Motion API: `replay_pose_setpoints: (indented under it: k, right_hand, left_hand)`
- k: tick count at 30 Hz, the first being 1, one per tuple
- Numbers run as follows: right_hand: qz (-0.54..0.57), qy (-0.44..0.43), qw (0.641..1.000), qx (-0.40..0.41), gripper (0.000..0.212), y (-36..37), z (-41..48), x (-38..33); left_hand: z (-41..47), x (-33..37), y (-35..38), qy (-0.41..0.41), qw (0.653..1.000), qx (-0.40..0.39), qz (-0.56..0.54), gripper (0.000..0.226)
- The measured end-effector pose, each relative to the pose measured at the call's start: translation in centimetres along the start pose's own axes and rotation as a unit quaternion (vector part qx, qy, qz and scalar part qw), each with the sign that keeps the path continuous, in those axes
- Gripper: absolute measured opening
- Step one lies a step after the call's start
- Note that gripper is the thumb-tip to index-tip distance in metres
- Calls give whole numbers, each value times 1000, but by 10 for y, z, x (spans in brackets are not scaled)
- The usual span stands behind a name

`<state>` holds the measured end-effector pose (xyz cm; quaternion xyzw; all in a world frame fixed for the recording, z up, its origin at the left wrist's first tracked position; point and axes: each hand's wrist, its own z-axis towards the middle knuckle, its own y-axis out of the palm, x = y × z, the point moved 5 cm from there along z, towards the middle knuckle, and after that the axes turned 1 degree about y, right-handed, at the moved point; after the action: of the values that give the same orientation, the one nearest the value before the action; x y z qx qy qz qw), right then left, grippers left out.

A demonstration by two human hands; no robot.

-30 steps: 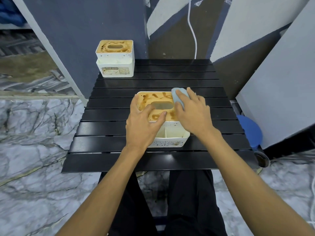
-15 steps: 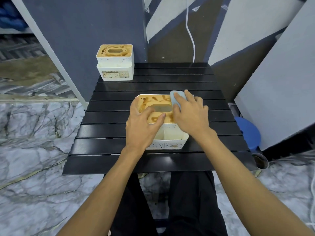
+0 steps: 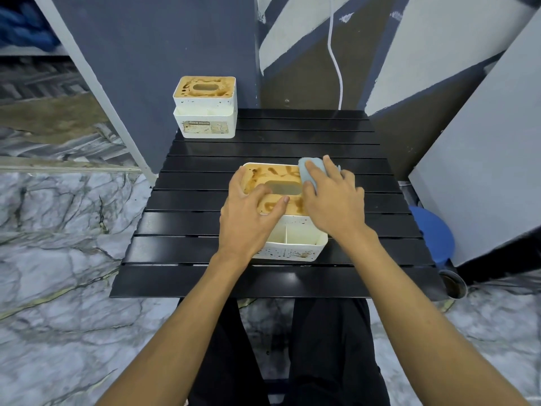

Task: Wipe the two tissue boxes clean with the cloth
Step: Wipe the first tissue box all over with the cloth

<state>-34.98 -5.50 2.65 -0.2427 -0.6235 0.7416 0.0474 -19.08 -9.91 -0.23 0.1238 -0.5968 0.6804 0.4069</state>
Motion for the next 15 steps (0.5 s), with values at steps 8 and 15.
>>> replay_pose_setpoints:
  k: [8, 15]
  right_hand:
    - [-27, 32, 999, 21, 50, -2, -25, 1]
    - [-28, 69, 997, 27, 53, 0, -42, -12]
  left_hand:
    - [2, 1, -11, 25, 999, -39, 19, 31]
    - [1, 4, -12, -31, 999, 23, 5, 47]
